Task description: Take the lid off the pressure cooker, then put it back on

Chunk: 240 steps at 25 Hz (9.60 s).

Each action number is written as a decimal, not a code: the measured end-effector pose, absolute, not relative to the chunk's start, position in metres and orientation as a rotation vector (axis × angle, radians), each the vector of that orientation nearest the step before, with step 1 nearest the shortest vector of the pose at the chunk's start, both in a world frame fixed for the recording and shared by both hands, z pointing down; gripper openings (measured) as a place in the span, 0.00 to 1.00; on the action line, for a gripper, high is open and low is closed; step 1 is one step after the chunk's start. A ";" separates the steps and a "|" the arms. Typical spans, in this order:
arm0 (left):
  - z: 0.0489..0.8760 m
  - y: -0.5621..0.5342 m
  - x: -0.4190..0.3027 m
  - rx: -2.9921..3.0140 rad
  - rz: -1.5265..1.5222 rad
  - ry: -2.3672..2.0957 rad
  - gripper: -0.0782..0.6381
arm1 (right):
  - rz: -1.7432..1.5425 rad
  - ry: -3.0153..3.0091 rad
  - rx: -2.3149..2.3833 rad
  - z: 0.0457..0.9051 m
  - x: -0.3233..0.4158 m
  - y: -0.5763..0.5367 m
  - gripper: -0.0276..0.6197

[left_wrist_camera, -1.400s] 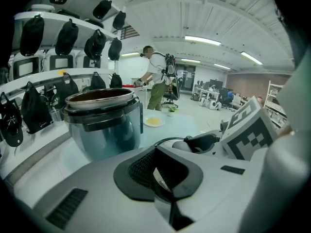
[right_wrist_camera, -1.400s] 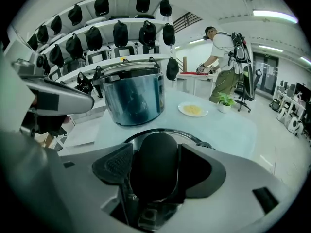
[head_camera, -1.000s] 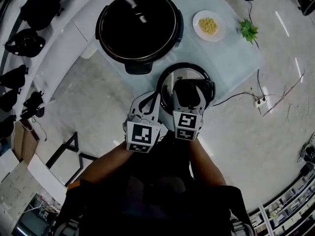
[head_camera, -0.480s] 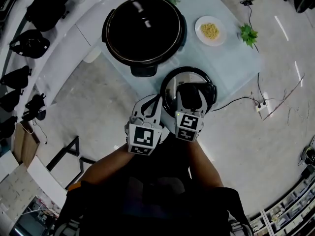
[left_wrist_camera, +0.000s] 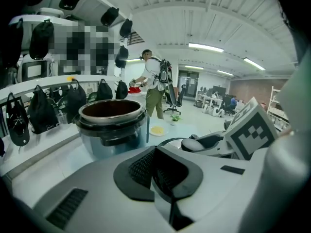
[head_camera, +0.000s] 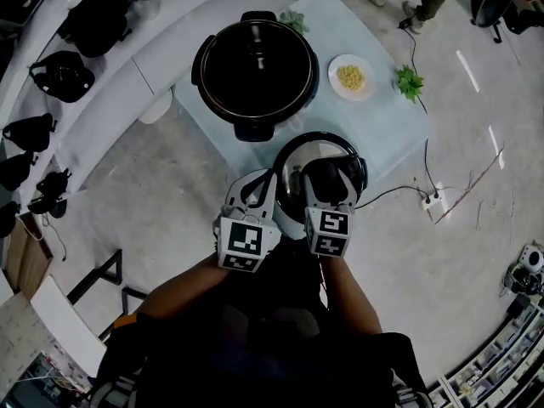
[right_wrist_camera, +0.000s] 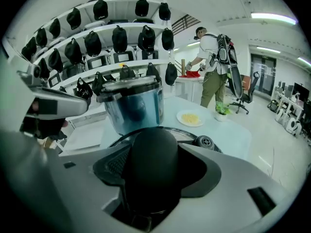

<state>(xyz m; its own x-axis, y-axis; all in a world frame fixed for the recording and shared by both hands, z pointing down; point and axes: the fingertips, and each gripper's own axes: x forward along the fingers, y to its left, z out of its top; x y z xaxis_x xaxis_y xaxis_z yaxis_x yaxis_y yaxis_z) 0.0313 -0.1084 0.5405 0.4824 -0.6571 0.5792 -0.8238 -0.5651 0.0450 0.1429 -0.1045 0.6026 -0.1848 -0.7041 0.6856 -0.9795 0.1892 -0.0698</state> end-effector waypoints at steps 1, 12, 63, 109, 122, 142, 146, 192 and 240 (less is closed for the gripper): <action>0.532 -0.110 0.031 2.415 0.720 -1.260 0.12 | 0.691 -1.972 1.566 0.590 0.144 -0.105 0.50; 0.456 -0.148 0.010 2.359 0.503 -1.468 0.12 | 0.504 -2.165 1.413 0.464 0.161 -0.141 0.50; 0.446 -0.191 -0.118 1.896 0.440 -1.942 0.12 | 0.063 -2.467 0.190 0.459 -0.038 -0.319 0.50; 0.429 -0.203 -0.086 2.030 0.411 -1.863 0.12 | -0.012 -2.513 0.314 0.456 -0.032 -0.322 0.51; 0.400 -0.195 -0.056 2.202 0.374 -1.783 0.12 | 0.148 -2.550 0.872 0.403 0.034 -0.282 0.36; 0.409 -0.115 -0.028 2.446 0.388 -1.499 0.12 | 0.373 -2.387 1.328 0.416 0.053 -0.130 0.09; 0.406 -0.094 -0.024 2.467 0.373 -1.465 0.12 | 0.382 -2.366 1.357 0.414 0.055 -0.105 0.09; 0.365 0.072 -0.002 2.556 0.430 -1.519 0.12 | 0.357 -2.426 1.404 0.371 0.062 0.074 0.09; 0.362 0.082 -0.025 2.575 0.415 -1.518 0.12 | 0.354 -2.414 1.403 0.368 0.036 0.085 0.09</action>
